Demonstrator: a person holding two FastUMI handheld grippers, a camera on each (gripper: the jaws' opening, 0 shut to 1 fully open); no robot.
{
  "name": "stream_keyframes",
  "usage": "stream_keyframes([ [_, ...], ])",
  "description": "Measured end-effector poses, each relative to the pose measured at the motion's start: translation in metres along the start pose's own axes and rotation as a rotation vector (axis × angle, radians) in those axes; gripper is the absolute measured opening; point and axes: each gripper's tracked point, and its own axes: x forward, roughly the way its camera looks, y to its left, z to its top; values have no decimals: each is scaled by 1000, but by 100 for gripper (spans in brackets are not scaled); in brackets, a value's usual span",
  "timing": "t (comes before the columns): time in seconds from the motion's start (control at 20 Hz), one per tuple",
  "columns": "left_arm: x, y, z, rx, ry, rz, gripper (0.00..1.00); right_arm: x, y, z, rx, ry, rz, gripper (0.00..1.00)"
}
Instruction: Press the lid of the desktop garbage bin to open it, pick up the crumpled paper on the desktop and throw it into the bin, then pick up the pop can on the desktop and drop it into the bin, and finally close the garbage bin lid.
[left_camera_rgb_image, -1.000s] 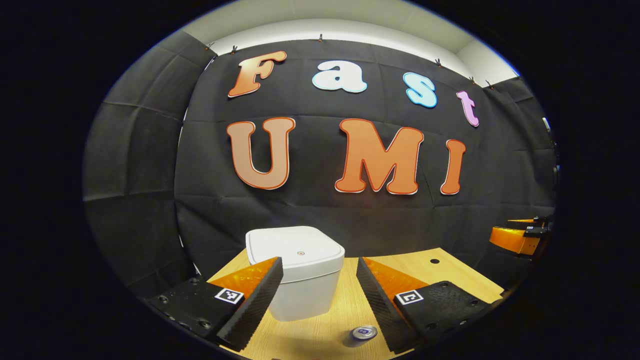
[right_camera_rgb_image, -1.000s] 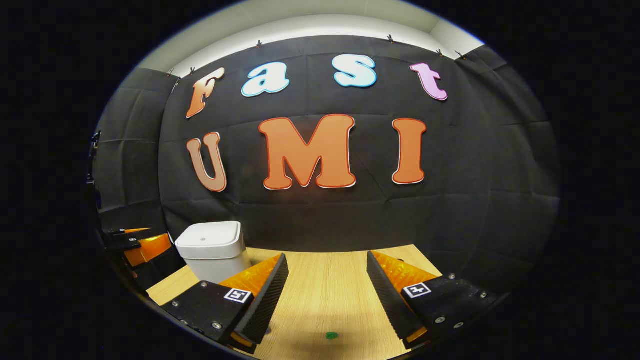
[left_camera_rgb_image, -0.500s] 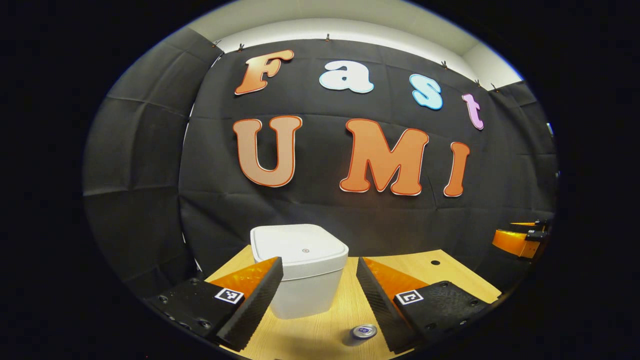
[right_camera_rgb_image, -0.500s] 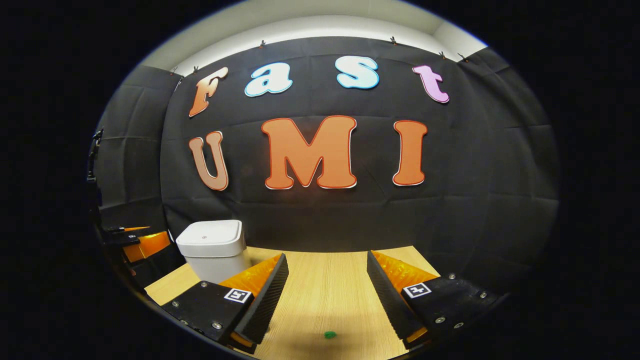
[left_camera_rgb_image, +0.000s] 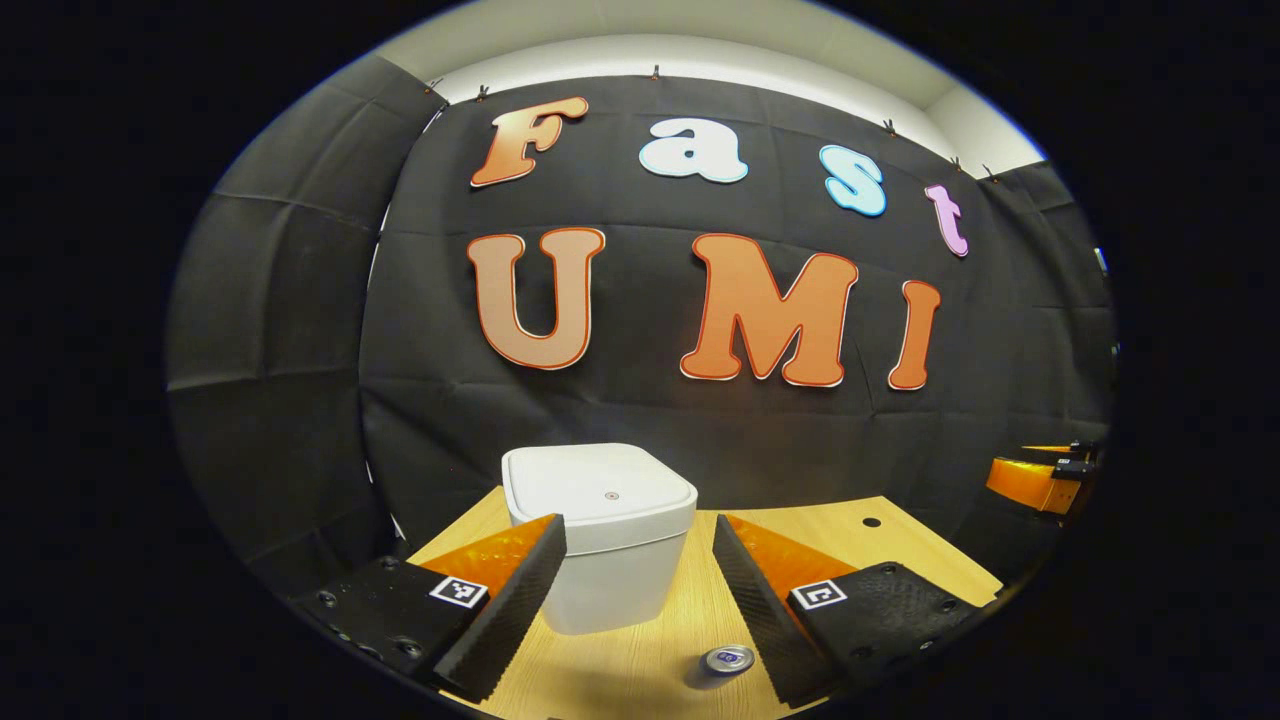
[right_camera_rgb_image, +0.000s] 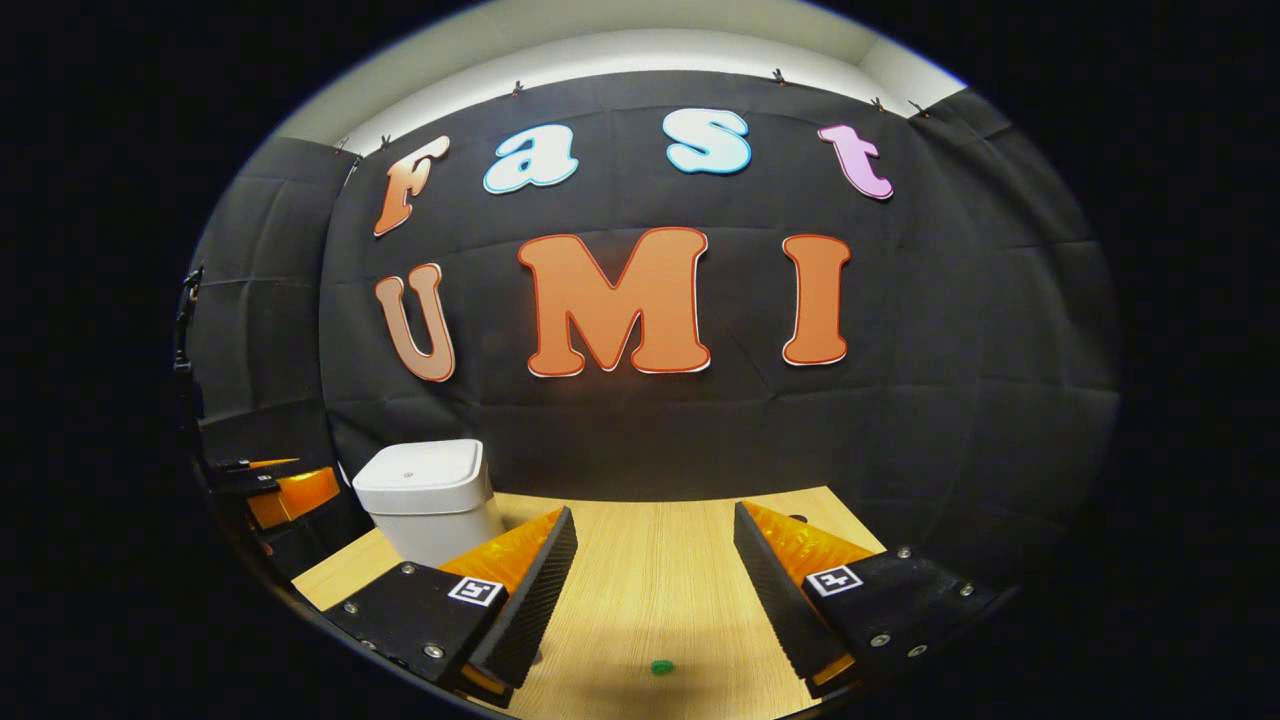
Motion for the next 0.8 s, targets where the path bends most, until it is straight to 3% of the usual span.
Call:
stream_keyframes([
  [0.7,1,-4,11,15,-27,-11,93,2,0,1,14,0,2,94],
  [0.8,2,-4,12,30,-29,-11,87,3,1,2,19,-1,2,94],
])
